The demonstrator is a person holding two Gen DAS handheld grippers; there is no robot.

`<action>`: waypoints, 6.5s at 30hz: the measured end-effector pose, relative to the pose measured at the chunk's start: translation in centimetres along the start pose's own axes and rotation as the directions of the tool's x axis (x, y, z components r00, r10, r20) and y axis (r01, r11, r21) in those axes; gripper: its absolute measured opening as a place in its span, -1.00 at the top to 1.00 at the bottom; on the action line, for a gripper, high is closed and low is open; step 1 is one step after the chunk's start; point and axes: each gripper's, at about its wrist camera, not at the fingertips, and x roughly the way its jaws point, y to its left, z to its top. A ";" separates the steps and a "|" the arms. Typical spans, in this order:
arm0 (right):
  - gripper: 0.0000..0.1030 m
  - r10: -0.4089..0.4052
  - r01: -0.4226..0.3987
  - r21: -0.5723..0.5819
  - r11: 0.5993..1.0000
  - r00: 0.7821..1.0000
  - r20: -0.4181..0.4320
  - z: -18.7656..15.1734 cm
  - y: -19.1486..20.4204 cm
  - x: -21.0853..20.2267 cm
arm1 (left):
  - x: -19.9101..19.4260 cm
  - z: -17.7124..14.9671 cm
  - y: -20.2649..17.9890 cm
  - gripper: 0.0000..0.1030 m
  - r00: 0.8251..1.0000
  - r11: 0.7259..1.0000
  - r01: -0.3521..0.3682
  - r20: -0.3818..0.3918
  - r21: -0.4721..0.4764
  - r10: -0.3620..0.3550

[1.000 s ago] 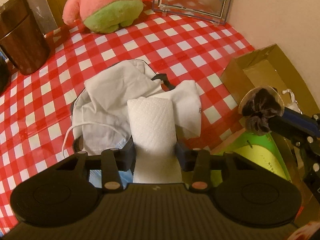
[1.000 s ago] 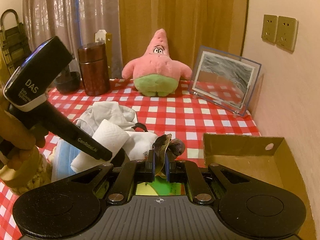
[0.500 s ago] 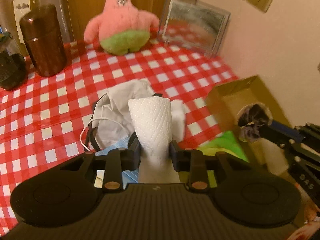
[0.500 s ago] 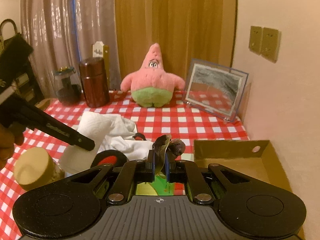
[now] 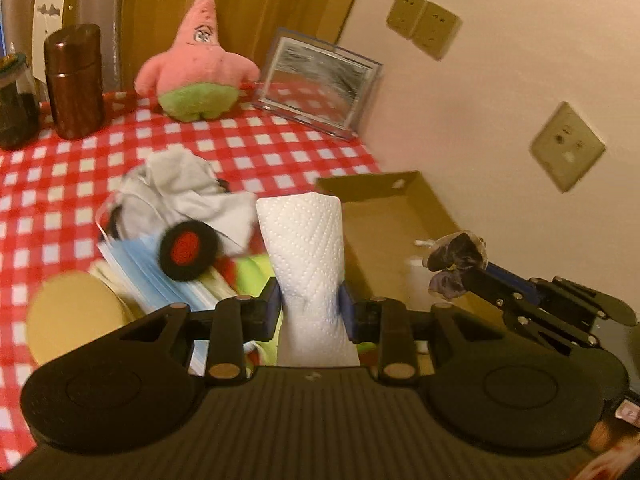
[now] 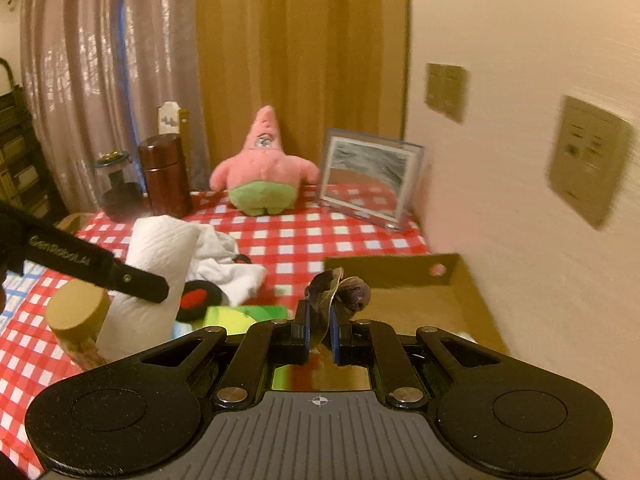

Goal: Organize soft objects
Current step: 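Carry the towel roll and dark fabric item over the cardboard tray, then open the left gripper to drop the towel roll into the tray, then release the dark fabric item into the tray with the right gripper and withdraw, then move both grippers back over the pile of soft items, then grasp the black round pad with the right gripper while the left gripper grasps the blue mask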

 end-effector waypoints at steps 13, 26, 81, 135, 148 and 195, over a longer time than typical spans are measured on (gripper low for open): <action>0.81 -0.083 0.083 0.056 0.995 0.996 -0.016 -3.3 -6.1 -4.8 | -0.5 -5.0 -6.6 0.46 0.998 0.997 0.064 -0.001 -0.048 -0.064; 0.81 -0.107 0.112 0.103 0.988 0.993 -0.057 -5.3 -10.0 -4.5 | 4.4 -5.9 -11.1 0.40 0.993 0.992 0.102 -0.052 -0.077 -0.106; 0.81 -0.050 0.071 0.209 0.975 0.993 -0.105 -6.9 -12.0 -2.7 | 6.1 -7.1 -10.7 -0.11 0.996 0.992 0.084 -0.019 -0.098 -0.086; 0.80 0.124 -0.122 0.035 0.992 0.988 -0.088 -5.4 6.6 -6.4 | -13.5 -14.8 7.5 -0.38 0.953 0.965 -0.191 0.202 -0.178 0.226; 0.37 0.141 -0.140 0.019 0.990 0.985 -0.104 -4.9 6.9 -4.4 | -12.2 -13.8 8.1 -0.39 0.958 0.969 -0.188 0.186 -0.161 0.217; -0.19 0.323 -0.504 -0.637 0.583 0.864 -0.387 3.6 10.7 18.2 | 2.4 2.8 17.1 -0.44 0.989 0.987 -0.030 -0.137 0.160 0.052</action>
